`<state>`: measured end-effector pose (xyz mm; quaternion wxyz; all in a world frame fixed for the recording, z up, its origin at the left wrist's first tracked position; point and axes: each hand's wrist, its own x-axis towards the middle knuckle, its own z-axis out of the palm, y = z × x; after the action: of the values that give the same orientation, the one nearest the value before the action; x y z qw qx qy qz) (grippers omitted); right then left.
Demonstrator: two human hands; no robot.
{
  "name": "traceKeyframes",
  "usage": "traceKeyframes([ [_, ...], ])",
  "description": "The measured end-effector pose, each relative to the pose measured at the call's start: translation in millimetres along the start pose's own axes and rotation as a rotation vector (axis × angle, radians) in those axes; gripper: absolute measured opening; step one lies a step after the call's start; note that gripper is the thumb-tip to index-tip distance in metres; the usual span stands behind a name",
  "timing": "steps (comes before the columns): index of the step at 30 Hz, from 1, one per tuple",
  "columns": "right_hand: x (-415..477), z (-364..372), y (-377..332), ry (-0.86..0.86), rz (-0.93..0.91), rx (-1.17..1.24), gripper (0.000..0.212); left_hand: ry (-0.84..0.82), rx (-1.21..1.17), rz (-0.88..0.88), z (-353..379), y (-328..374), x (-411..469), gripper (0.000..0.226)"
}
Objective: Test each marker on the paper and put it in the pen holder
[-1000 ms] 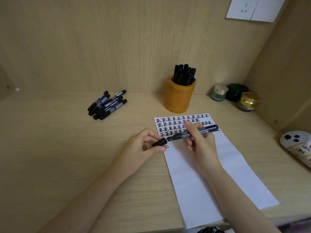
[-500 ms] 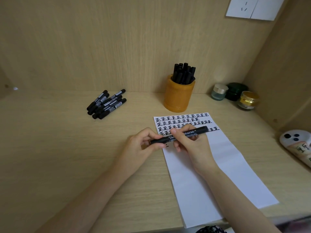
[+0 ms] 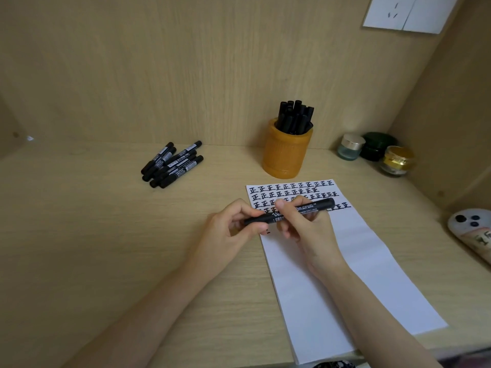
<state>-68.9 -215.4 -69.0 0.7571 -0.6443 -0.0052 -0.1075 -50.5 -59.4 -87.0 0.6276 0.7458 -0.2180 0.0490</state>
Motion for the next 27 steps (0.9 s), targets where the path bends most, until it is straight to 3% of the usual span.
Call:
traceKeyframes([
  [3, 2.6, 0.6, -1.0, 0.064, 0.013, -0.002, 0.026, 0.003, 0.013, 0.020, 1.3, 1.6, 1.6, 0.011],
  [7, 6.1, -9.8, 1.6, 0.288, -0.108, 0.010, 0.031, 0.040, 0.032, 0.025, -4.0, 4.7, 0.2, 0.010],
  [10, 2.2, -15.2, 4.3, 0.320, -0.459, -0.486, 0.022, 0.063, 0.043, 0.028, -4.7, 6.4, -2.0, 0.010],
  [13, 4.8, -12.7, 10.1, 0.118, -0.837, -0.916, 0.016, 0.088, 0.049, 0.043, -3.4, 6.8, -1.6, 0.012],
  [15, 7.9, -9.4, 14.1, -0.002, -0.936, -1.061, 0.018, 0.106, 0.049, 0.077, -4.3, 7.0, -1.0, 0.012],
  [20, 13.1, -7.3, 9.2, -0.108, -0.956, -1.078, 0.015, 0.106, 0.006, 0.102, -5.3, 7.6, -1.6, 0.008],
  [22, 15.6, -4.9, 3.7, -0.142, -0.911, -1.049, 0.014, 0.081, -0.026, 0.104, -6.2, 7.9, -1.6, 0.017],
  [24, 21.2, -1.5, -6.8, -0.092, -0.823, -0.974, 0.015, 0.051, -0.009, 0.113, -7.0, 7.1, -2.0, 0.020],
  [27, 45.5, 0.2, -31.7, 0.091, -0.655, -0.660, 0.027, 0.044, 0.046, 0.092, -7.4, 5.3, -2.4, 0.015],
])
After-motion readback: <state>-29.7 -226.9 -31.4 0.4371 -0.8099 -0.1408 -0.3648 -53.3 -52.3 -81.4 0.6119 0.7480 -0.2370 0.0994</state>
